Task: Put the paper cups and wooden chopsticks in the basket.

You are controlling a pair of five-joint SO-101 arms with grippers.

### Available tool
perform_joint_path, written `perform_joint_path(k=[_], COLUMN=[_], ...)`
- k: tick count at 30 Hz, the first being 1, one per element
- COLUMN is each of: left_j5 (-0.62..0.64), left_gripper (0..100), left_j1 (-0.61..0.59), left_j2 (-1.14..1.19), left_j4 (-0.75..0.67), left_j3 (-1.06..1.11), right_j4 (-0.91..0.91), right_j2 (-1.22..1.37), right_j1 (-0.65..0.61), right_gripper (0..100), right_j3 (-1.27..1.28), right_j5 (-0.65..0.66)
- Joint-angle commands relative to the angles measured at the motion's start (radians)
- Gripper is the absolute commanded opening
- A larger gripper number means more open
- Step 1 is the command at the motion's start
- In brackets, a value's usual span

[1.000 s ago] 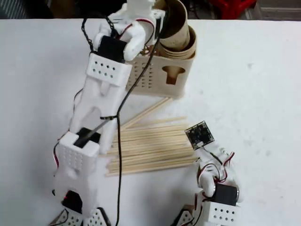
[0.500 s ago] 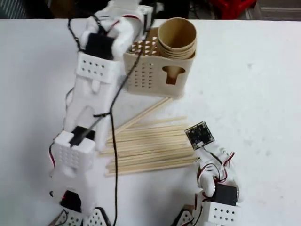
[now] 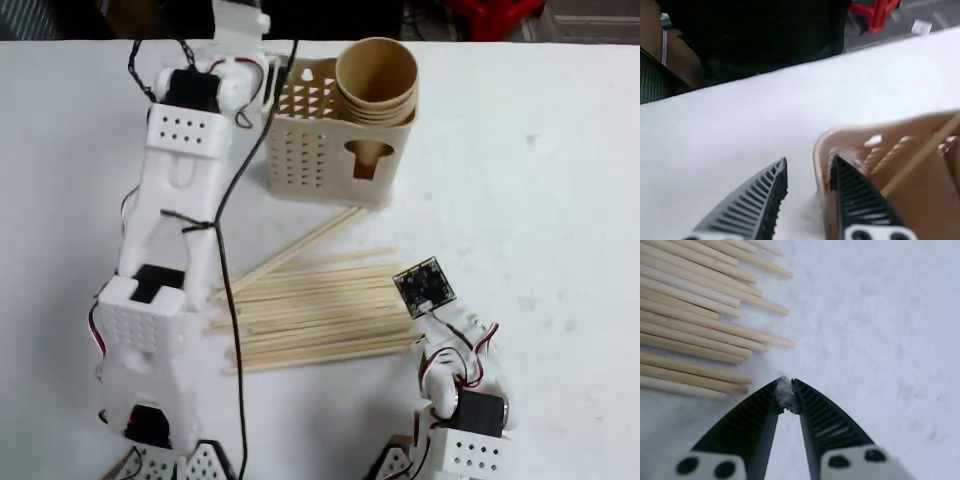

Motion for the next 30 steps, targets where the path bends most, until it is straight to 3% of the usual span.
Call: perform_joint_path(k=[1, 6, 9, 13, 21, 30], left_j5=[-0.069, -0.077, -0.075, -0.068, 0.061, 0.133], left_gripper=[16, 14, 2, 2, 2, 2], left_j1=[0.002, 0.002, 0.002, 0.002, 0.016, -0.044], left_j2=[-0.007, -0.007, -0.016, -0.018, -0.007, -0.018], left_j4=[0.052, 0.144, 0.157, 0.198, 0.559, 0.615], left_j3=[0.031, 0.034, 0.034, 0.011, -0.304, -0.262], right_j4=[0.004, 0.004, 0.004, 0.004, 0.004, 0.004], right_j2=[-0.005, -0.005, -0.005, -0.005, -0.005, -0.005], right_j1=[-0.010, -0.010, -0.010, -0.010, -0.010, -0.010], right_gripper=[1.7, 1.7, 1.7, 1.7, 1.7, 1.7], right_j3=[0.008, 0.008, 0.008, 0.008, 0.008, 0.008], right_j5=[0.011, 0.011, 0.011, 0.011, 0.011, 0.011])
